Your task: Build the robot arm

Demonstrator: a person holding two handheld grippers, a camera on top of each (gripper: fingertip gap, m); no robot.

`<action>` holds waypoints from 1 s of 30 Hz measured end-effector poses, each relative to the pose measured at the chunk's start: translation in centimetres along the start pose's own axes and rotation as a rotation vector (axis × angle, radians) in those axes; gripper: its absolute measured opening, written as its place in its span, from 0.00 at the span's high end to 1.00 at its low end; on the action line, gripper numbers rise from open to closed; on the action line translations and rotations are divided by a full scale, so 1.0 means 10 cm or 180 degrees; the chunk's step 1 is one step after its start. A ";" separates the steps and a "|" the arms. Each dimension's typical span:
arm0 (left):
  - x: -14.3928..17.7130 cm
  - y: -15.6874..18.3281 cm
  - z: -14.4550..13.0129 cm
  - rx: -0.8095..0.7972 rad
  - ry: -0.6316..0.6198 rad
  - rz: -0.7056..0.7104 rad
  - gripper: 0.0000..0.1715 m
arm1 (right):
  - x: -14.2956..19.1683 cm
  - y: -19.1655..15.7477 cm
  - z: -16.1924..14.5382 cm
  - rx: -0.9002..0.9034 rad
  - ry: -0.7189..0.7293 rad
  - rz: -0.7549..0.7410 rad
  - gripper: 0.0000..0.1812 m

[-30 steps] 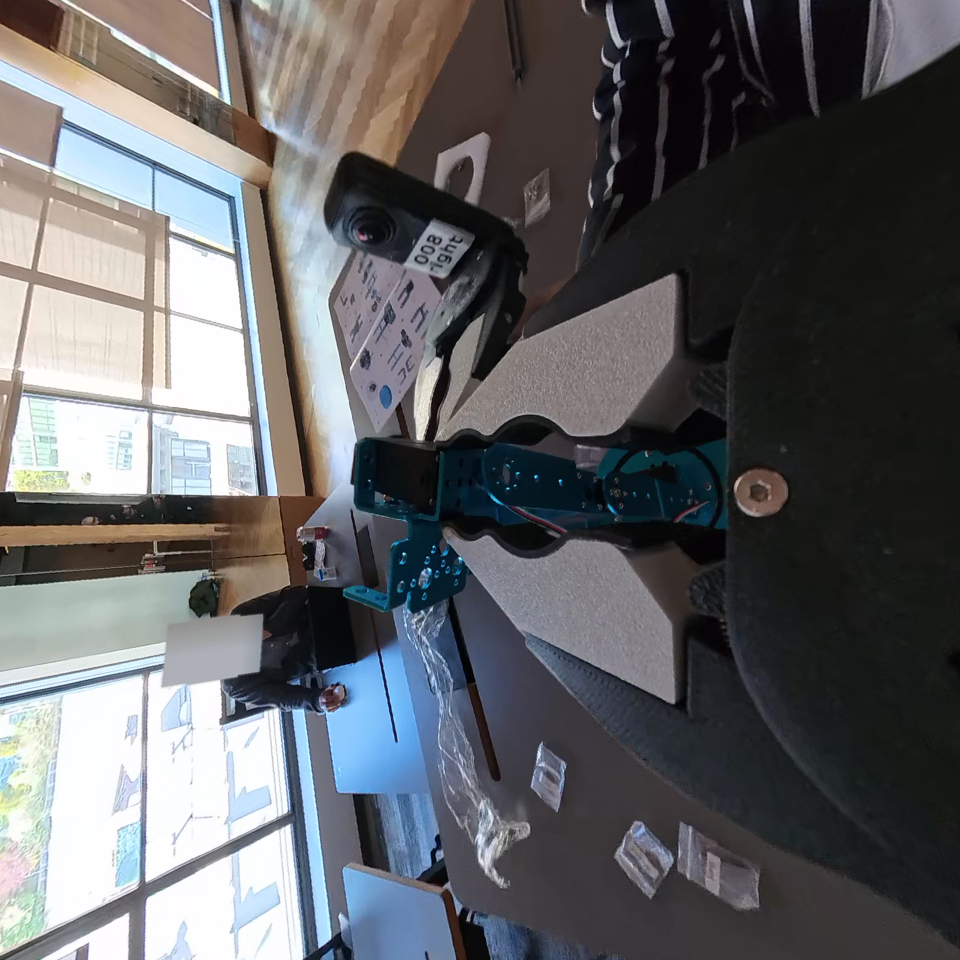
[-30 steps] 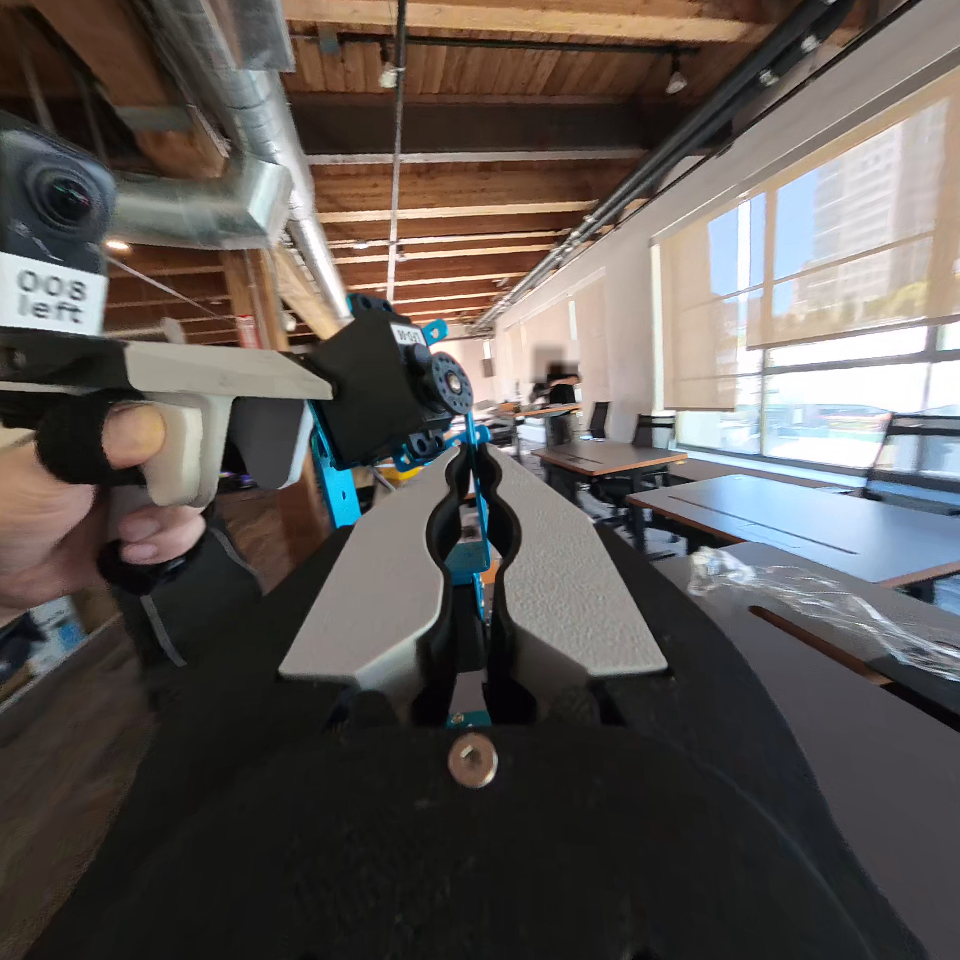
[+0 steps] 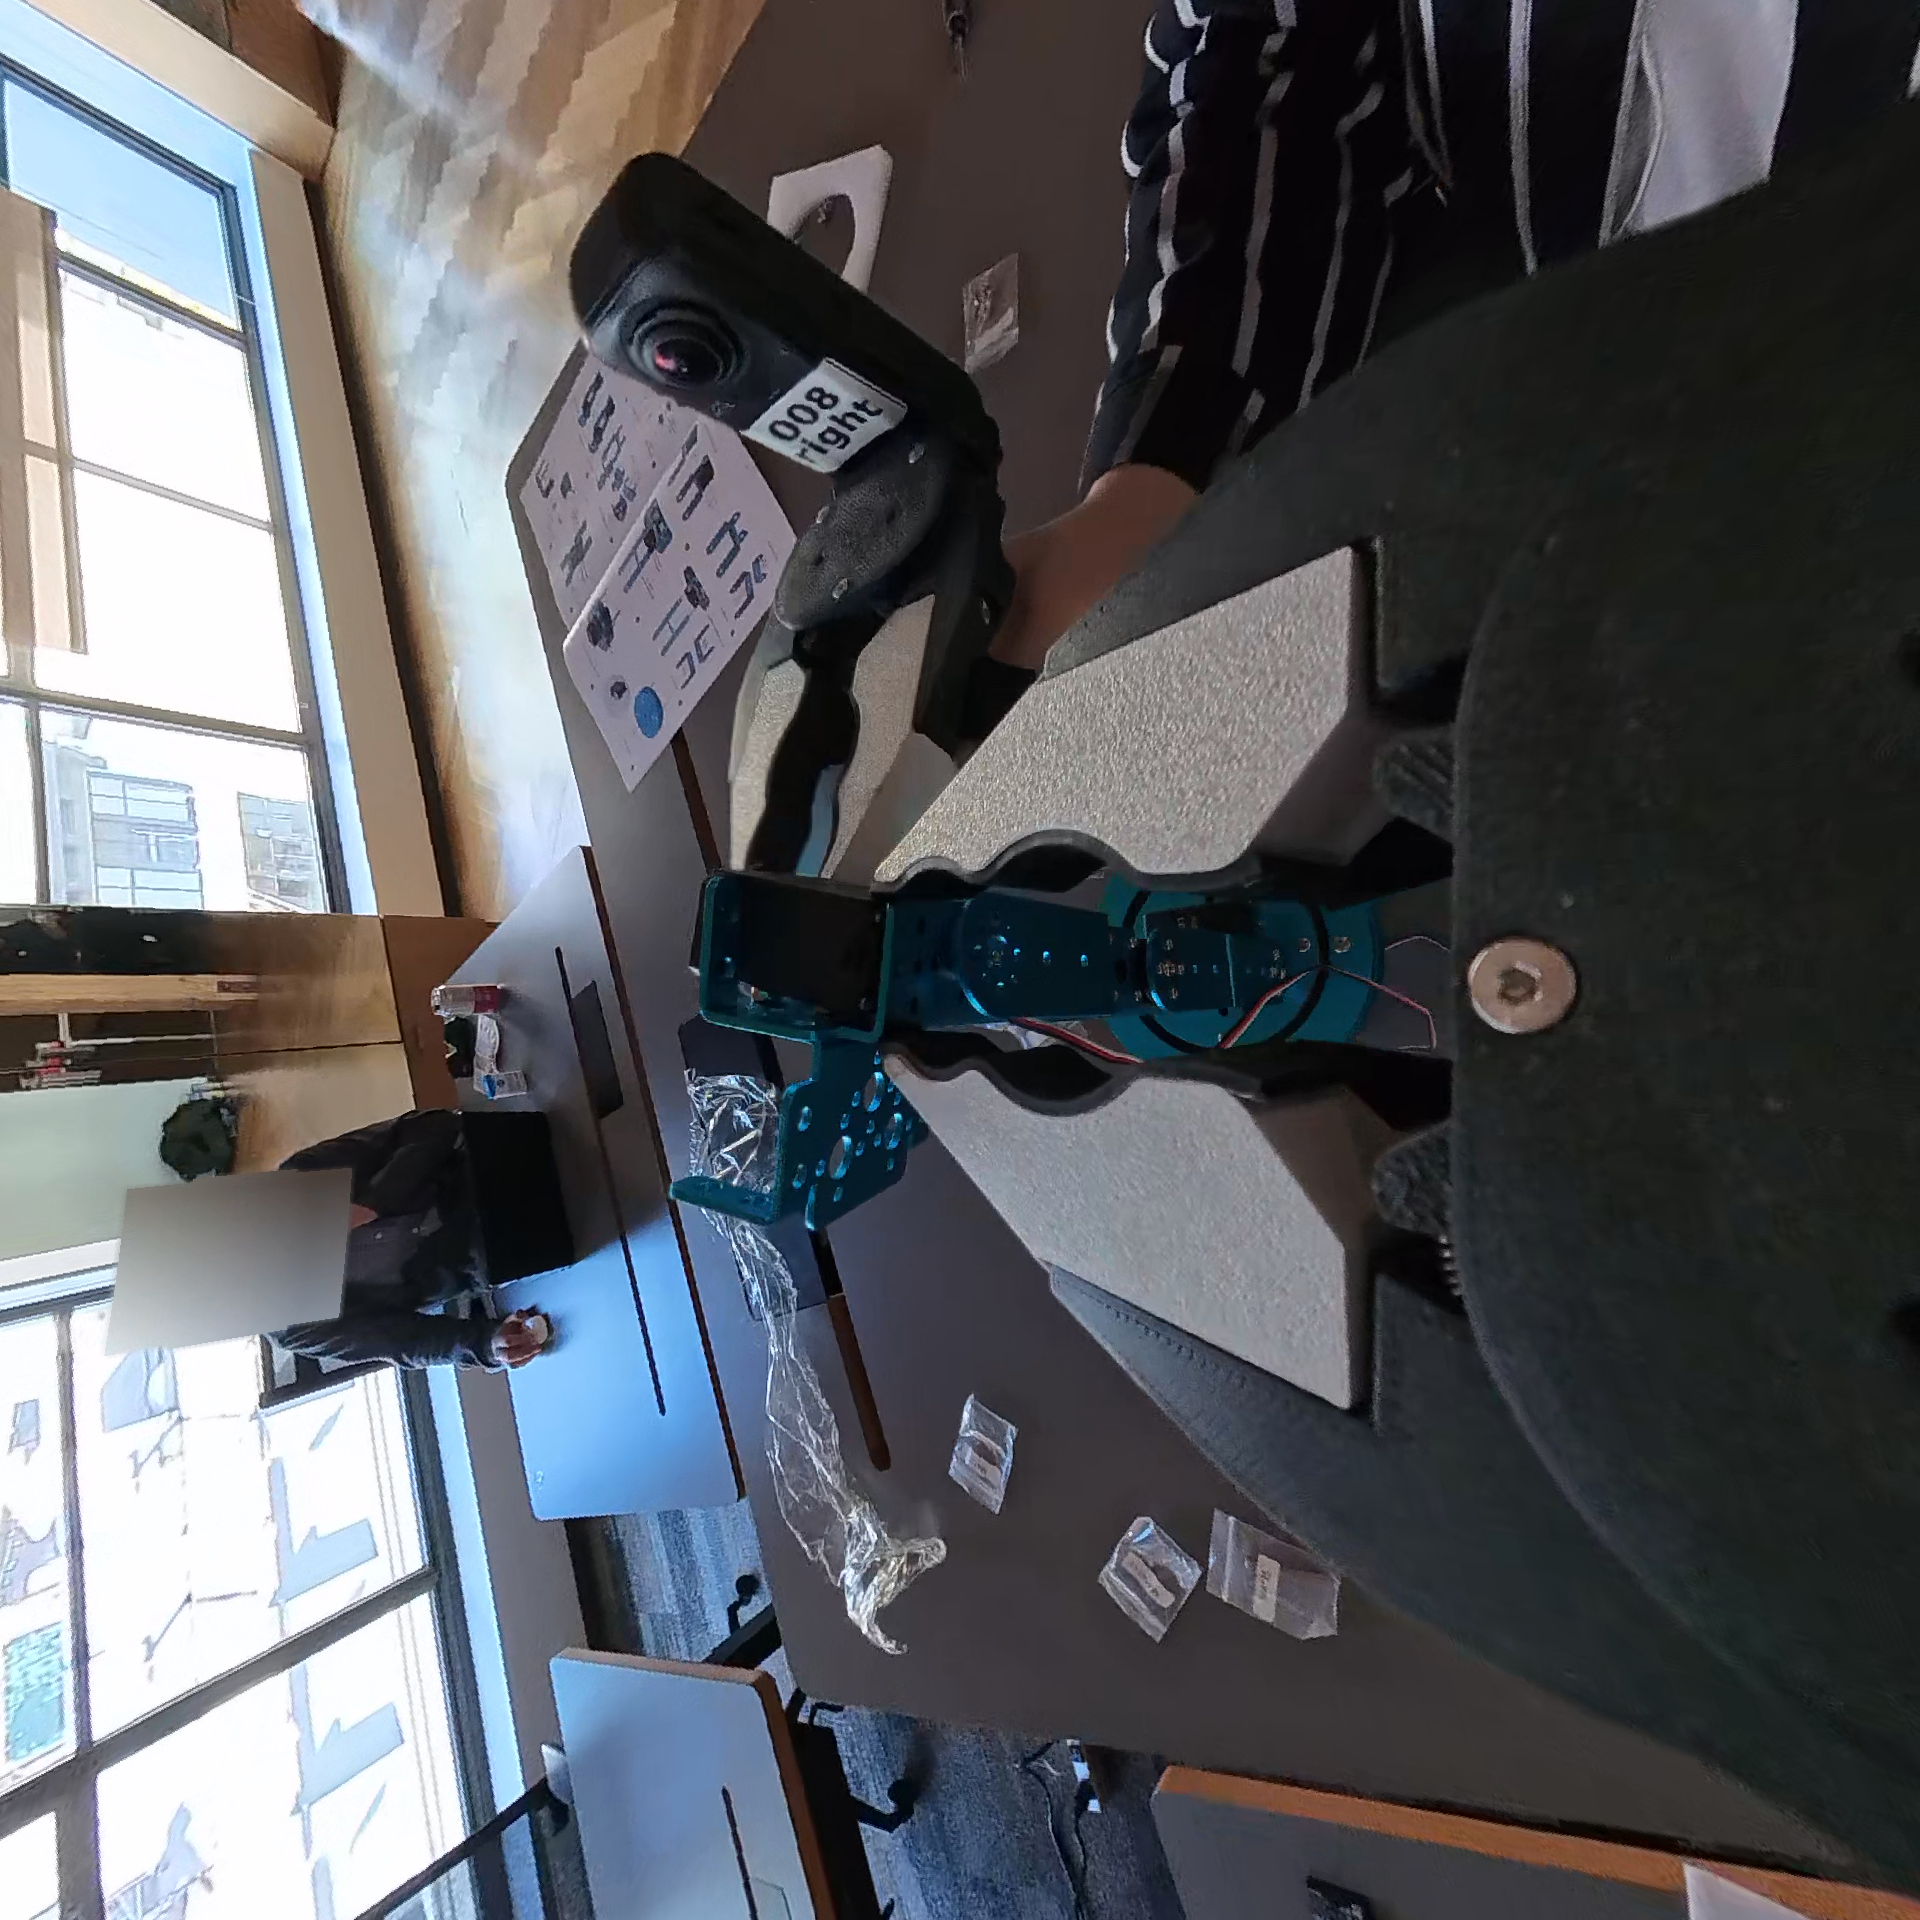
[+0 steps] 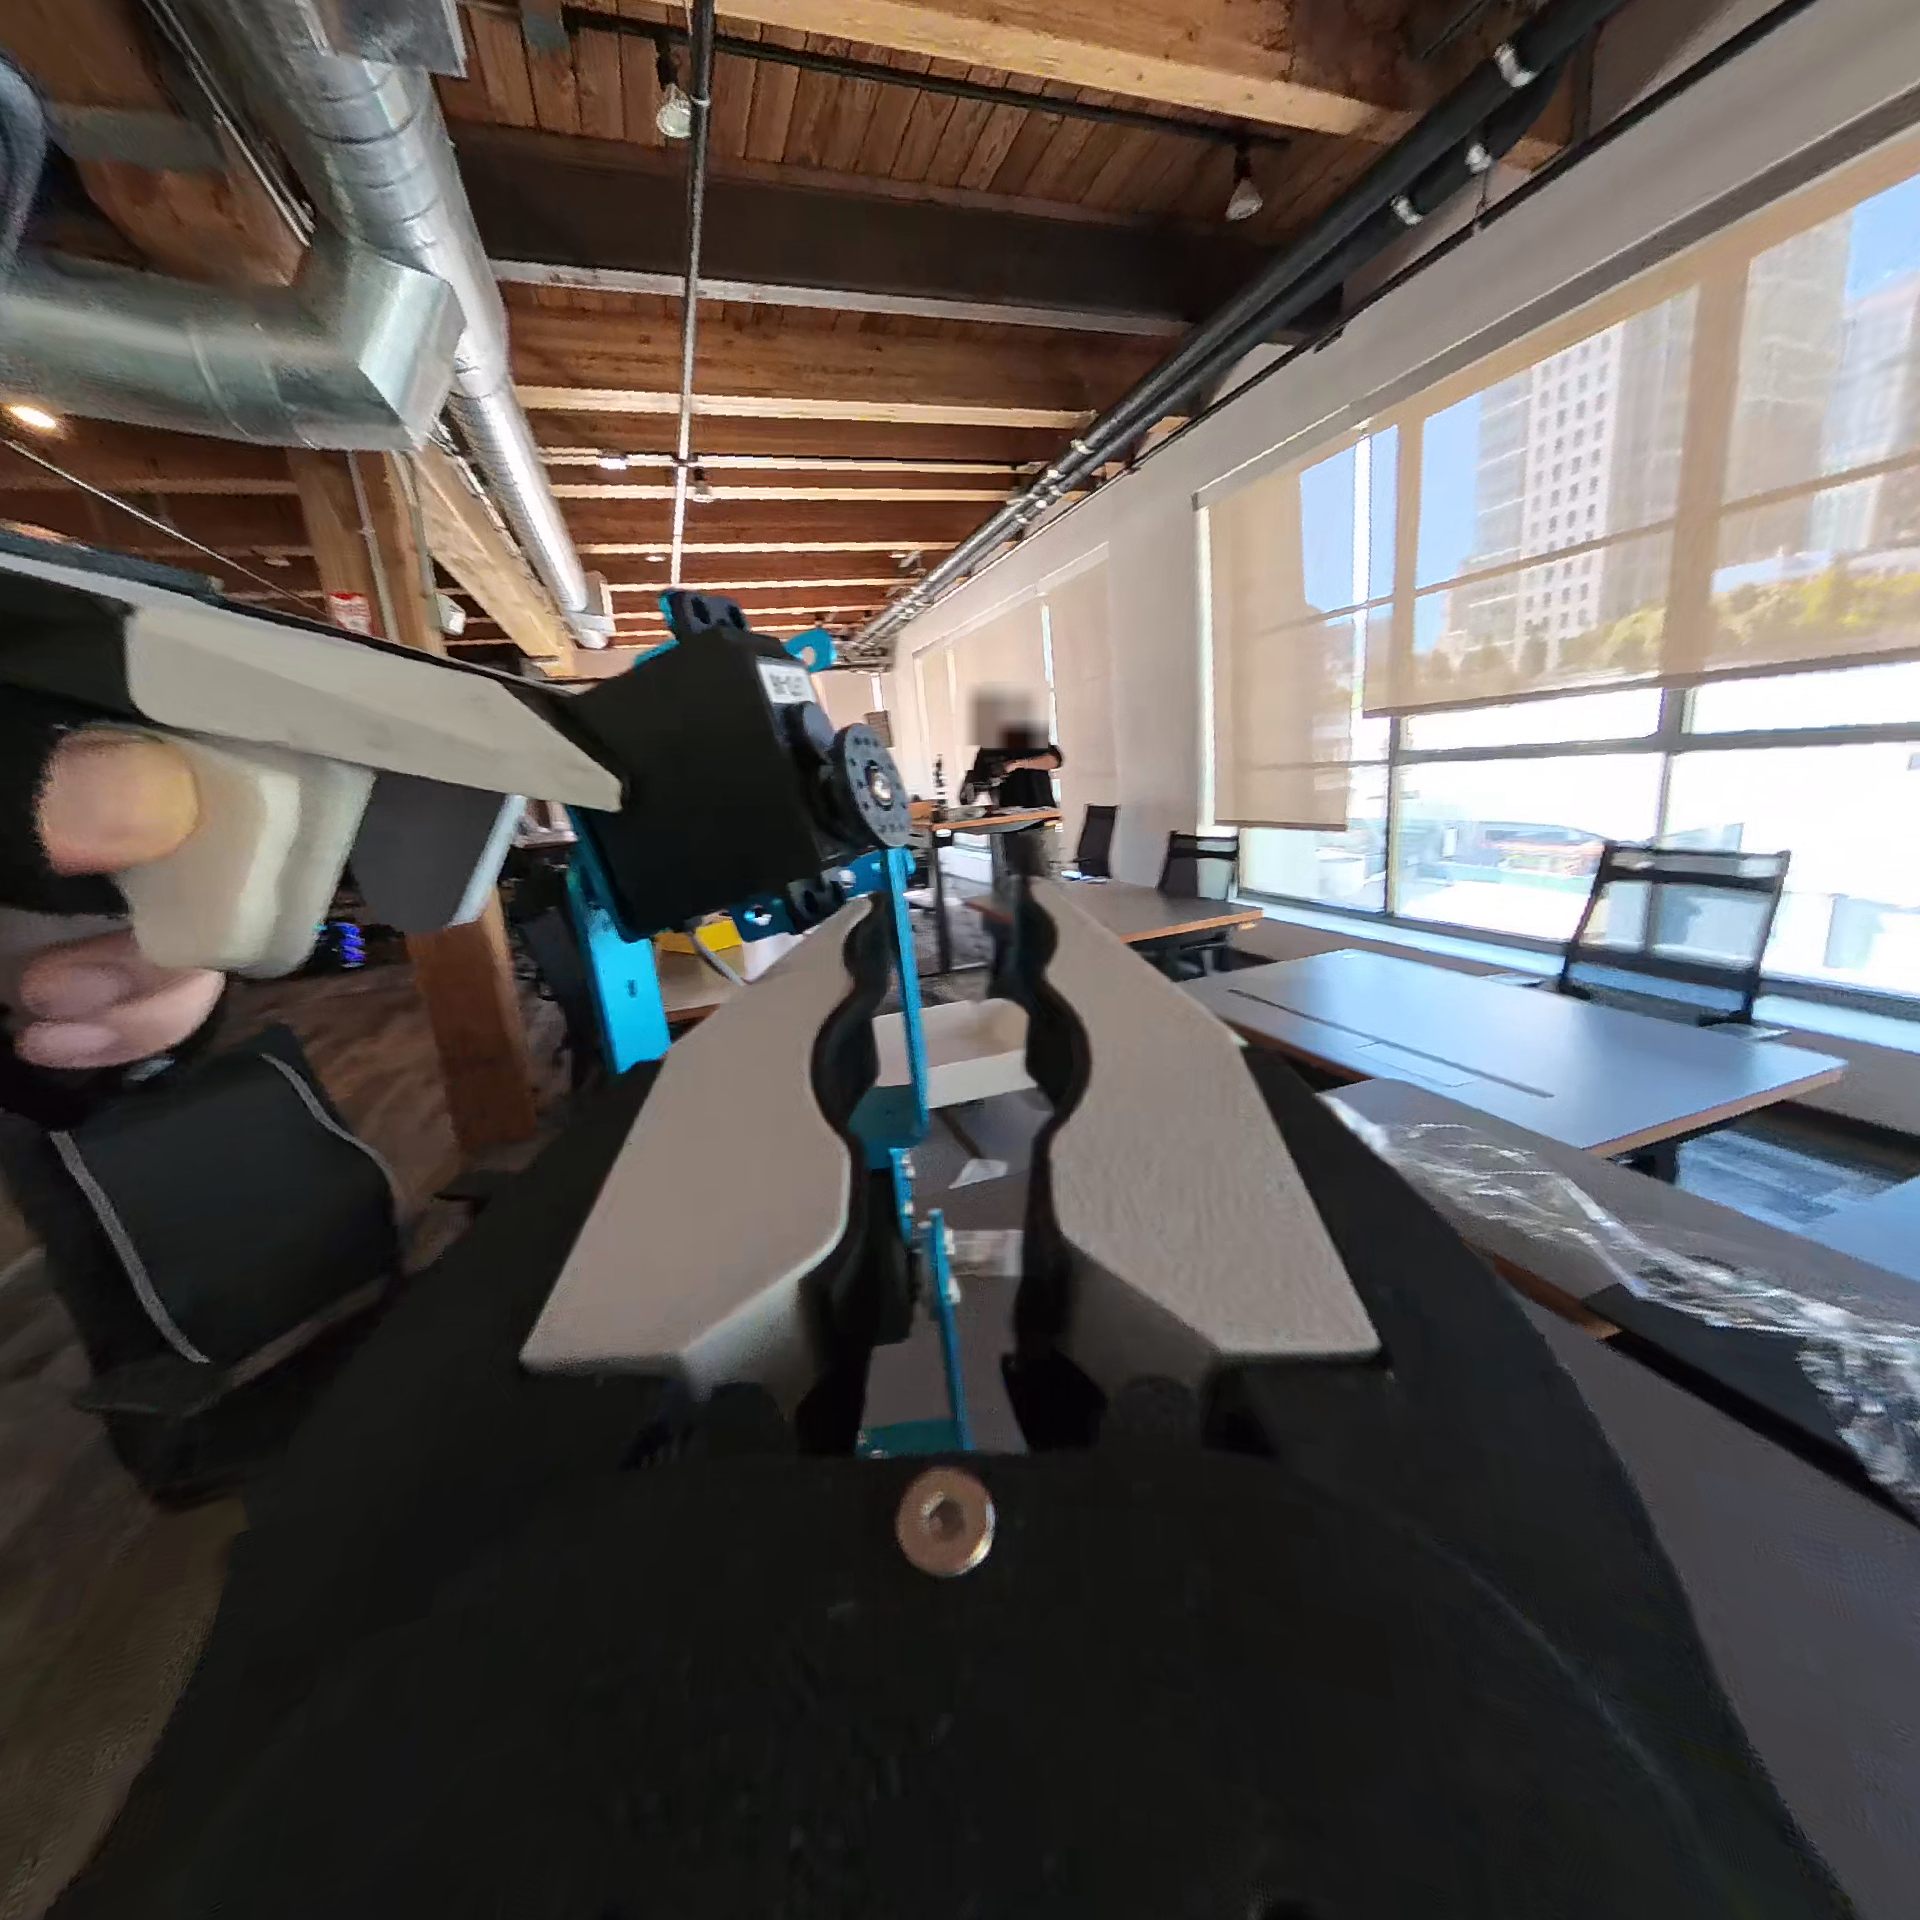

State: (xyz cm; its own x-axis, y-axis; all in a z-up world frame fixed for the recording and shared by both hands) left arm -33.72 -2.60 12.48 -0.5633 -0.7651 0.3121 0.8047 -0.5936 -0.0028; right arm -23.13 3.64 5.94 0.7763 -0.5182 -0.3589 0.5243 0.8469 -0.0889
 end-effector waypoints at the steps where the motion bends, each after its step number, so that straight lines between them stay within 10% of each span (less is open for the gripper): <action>1: 0.01 0.00 0.00 0.0031 -0.0010 -0.0003 0.86 | 0.00 0.01 0.00 0.0132 0.0023 -0.0041 0.84; 7: 0.05 -0.02 0.00 0.0116 -0.0094 0.0034 0.86 | 0.03 -0.13 0.01 0.1373 0.0163 0.0121 0.90; 30: 0.08 0.01 0.00 -0.0045 -0.0218 0.0160 0.86 | 0.08 -0.29 0.22 0.1963 -0.0143 0.0643 0.68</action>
State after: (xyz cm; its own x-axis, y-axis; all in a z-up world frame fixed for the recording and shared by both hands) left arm -34.06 -3.26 12.73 -0.5077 -0.7755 0.3753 0.8287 -0.5587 -0.0333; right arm -23.29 0.51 7.98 0.8875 -0.3718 -0.2724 0.4609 0.7112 0.5308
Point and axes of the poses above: each gripper's, where its closed fingertips meet, x back along the fingers, z out of its top, y = z × x across the jaws, the point moved 7 cm from there along x, back along the fingers, and after that the axes turned 1 degree about y, right-handed, at the moved point
